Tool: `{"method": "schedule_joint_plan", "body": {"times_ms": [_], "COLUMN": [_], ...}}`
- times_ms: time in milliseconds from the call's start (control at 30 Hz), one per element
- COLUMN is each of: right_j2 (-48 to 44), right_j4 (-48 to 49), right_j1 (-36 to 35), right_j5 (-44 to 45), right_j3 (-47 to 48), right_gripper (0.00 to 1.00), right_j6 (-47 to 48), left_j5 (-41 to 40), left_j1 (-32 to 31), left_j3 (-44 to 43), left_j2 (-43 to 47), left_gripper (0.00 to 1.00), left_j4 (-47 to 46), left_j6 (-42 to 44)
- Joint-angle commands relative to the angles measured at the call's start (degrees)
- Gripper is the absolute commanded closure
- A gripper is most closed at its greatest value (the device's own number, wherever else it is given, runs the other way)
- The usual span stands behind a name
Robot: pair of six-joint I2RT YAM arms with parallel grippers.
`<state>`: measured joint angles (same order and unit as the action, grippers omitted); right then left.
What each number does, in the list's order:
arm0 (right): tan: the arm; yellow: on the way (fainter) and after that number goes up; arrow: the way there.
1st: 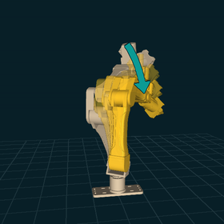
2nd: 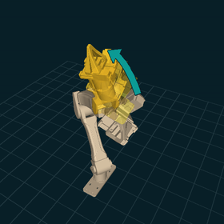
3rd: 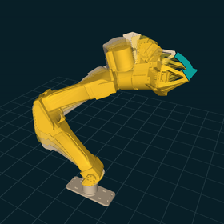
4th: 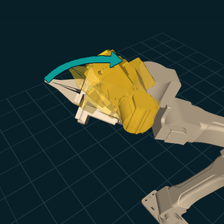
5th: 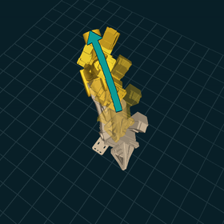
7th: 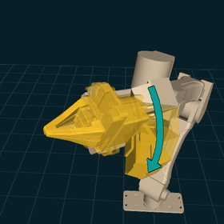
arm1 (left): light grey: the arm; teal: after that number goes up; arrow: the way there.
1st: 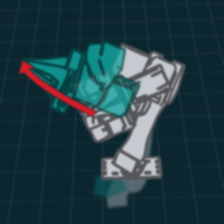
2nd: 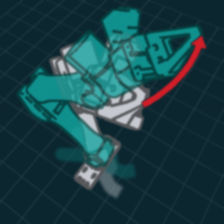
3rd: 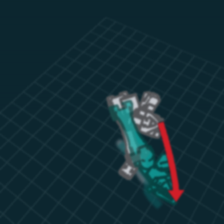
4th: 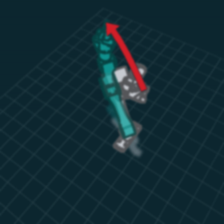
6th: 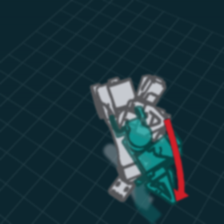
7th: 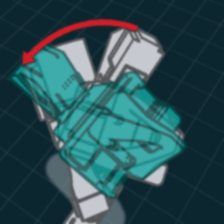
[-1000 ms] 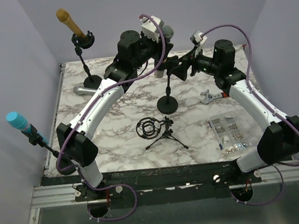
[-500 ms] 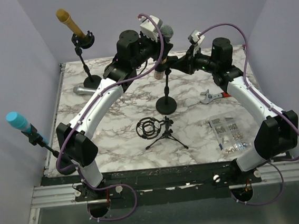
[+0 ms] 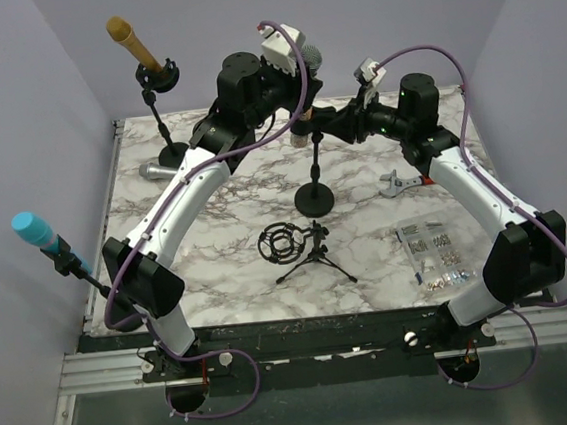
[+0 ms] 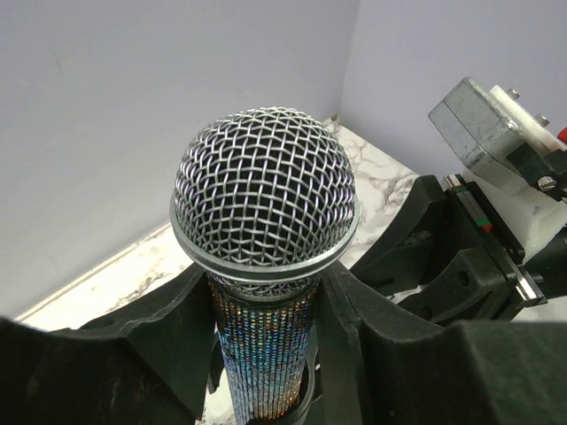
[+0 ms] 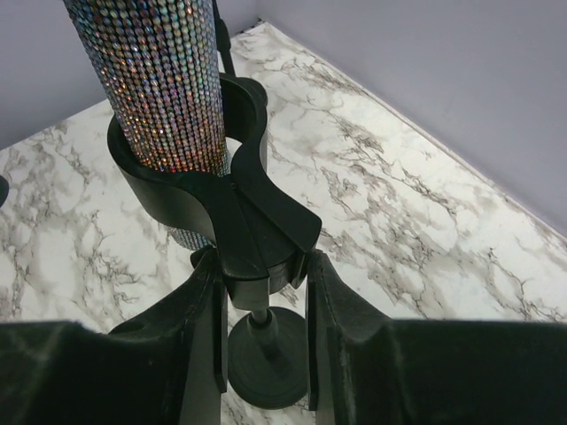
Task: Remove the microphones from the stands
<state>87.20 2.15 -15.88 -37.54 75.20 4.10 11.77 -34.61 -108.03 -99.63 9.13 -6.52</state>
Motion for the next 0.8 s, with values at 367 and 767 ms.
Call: {"method": "schedule_joint_plan", "body": {"times_ms": [367, 767], "right_j2": [0.45, 1.22], "right_j4": [-1.1, -1.71], "right_j1": [0.06, -0.03], "right_j5": [3.88, 1.97], "right_j3": [-1.04, -0.21], "right_gripper": [0.99, 0.99], "right_j6": [0.3, 0.2], "left_j5": [-17.8, -14.1], "left_j1": [2.85, -1.03], "left_j3": [3.71, -16.12], "left_j2": [12.2, 3.58], "left_gripper": [1.0, 1.0], "left_j4": [-0.58, 6.83], "left_j6": [-0.06, 3.37]}}
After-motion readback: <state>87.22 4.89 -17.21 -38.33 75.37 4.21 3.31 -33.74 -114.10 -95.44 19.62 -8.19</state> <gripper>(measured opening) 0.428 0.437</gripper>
